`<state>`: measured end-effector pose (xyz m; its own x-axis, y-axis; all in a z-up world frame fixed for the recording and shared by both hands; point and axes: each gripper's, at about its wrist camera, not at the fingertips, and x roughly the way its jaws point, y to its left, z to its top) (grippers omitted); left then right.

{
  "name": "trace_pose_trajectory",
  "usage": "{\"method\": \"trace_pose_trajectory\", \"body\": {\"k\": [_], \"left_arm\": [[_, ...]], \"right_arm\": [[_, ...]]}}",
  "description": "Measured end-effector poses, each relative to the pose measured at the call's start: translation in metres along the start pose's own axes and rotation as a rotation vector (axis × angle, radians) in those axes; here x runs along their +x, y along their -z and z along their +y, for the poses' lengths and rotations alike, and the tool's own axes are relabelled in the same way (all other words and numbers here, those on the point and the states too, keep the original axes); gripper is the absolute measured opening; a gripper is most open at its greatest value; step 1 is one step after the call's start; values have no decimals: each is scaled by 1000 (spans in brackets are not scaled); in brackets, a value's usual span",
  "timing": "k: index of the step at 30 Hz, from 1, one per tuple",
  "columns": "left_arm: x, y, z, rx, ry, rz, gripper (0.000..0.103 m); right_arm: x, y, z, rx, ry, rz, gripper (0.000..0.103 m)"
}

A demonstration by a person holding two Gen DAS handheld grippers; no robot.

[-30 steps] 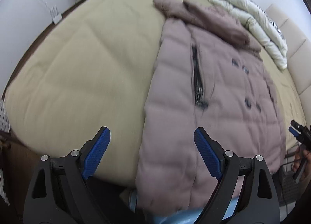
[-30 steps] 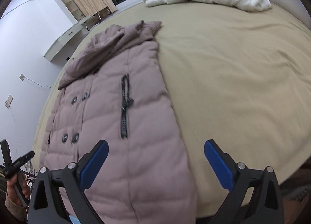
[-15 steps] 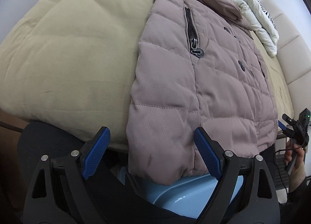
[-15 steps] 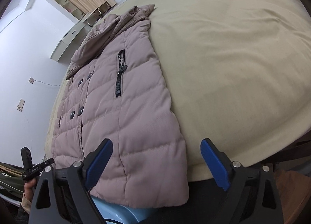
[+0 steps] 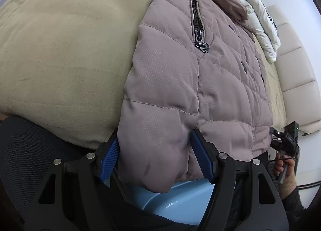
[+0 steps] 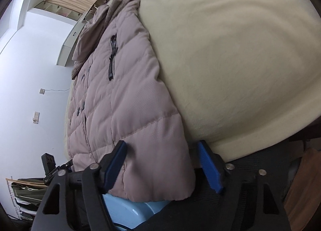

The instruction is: Fold large clothes

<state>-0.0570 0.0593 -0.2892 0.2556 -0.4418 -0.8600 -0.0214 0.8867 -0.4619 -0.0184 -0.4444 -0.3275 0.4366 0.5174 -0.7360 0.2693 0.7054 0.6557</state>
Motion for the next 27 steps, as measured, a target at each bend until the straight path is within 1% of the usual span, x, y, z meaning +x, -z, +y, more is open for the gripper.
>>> {"method": "trace_pose_trajectory", "body": {"k": [3,4,5,6,7,8,9,10,11,12,13,15,16,18,22,27], "left_arm": [[4,2,0,-23,18,19,67],[7,3,-1,-31,28,26,62],[9,4,-2,-34,37,34,59],[9,4,-3,-33,35,35,54],[10,5,-5,-31,34,36,46],[11,5,-7,-29,36,39,42],[11,5,-10,-28,35,39,36],[11,5,-11,-27,33,40,32],[11,4,-12,-25,26,39,29],[11,4,-12,-23,24,38,25],[10,4,-14,-24,27,34,21],[7,4,-14,-19,31,25,15],[3,4,-17,-9,30,18,12],[-2,3,-18,6,28,12,10],[-14,7,-25,26,26,-2,7],[-35,16,-34,50,32,8,7]], "right_arm": [[9,2,0,4,-24,29,63],[9,3,0,4,-28,29,62],[9,3,-1,9,-38,28,60],[9,3,-1,15,-48,30,58],[8,3,-1,21,-59,33,55],[9,3,-1,24,-70,39,47],[9,4,0,21,-80,44,39],[8,4,3,11,-81,43,36],[7,4,6,-1,-81,41,30],[6,4,8,-8,-80,39,25],[6,5,11,-16,-73,35,23],[5,5,16,-26,-58,30,17],[5,5,18,-31,-51,27,16],[3,6,25,-51,-27,19,12],[-6,11,33,-78,5,3,10],[-22,24,50,-106,4,-5,9]]}}
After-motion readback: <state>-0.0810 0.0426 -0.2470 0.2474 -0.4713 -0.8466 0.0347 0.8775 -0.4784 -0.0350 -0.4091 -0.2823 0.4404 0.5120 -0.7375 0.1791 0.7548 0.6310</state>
